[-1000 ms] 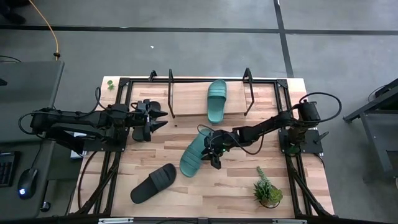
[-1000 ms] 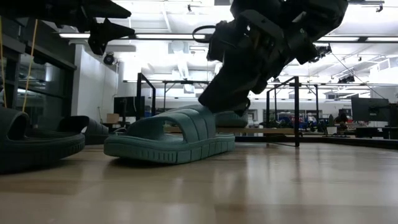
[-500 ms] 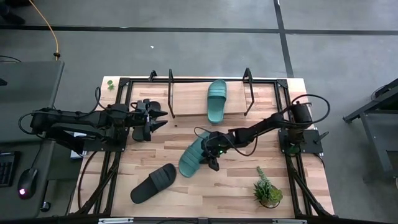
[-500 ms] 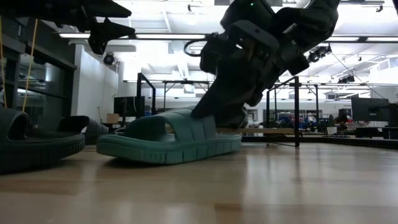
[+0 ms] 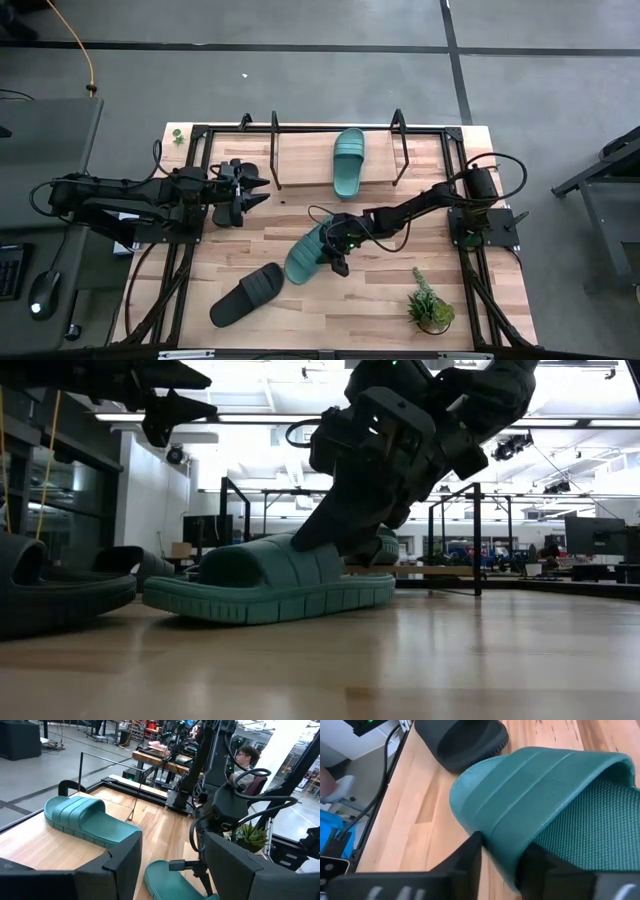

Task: Pick and place slides into the shelf
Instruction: Put the green slipper on the shelf

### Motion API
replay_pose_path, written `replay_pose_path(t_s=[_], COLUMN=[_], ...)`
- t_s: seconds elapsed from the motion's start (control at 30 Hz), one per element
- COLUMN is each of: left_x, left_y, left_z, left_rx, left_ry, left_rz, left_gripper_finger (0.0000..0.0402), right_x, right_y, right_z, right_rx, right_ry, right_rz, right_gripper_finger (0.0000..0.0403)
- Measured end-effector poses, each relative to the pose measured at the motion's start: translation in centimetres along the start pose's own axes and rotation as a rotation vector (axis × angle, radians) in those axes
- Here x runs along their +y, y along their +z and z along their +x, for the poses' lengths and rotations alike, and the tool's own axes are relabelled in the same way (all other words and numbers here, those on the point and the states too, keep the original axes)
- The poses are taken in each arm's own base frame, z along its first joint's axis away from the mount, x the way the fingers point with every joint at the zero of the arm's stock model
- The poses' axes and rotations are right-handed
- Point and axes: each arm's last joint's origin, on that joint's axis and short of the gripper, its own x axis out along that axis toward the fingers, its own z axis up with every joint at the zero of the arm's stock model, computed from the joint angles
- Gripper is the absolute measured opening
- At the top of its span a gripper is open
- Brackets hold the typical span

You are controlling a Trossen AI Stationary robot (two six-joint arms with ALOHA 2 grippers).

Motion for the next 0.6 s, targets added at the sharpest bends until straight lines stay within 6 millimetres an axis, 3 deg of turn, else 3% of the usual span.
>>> replay_pose_path(t_s=[0.17, 0.6], left_x=[0.00, 0.00], left_y=[0.00, 0.00], left_z=[0.01, 0.00], left_rx=[0.000, 0.000], left_ry=[0.000, 0.000], left_rz=[-0.003, -0.003], left_gripper_finger=[0.0198, 0.0198], right_x=[0.03, 0.01], right_y=[0.00, 0.03], right_z=[-0.01, -0.04], right_rx=[0.003, 0.001], right_ry=[0.005, -0.001], right_rz=[-0.001, -0.018], right_gripper_finger=[0.0009, 0.0002])
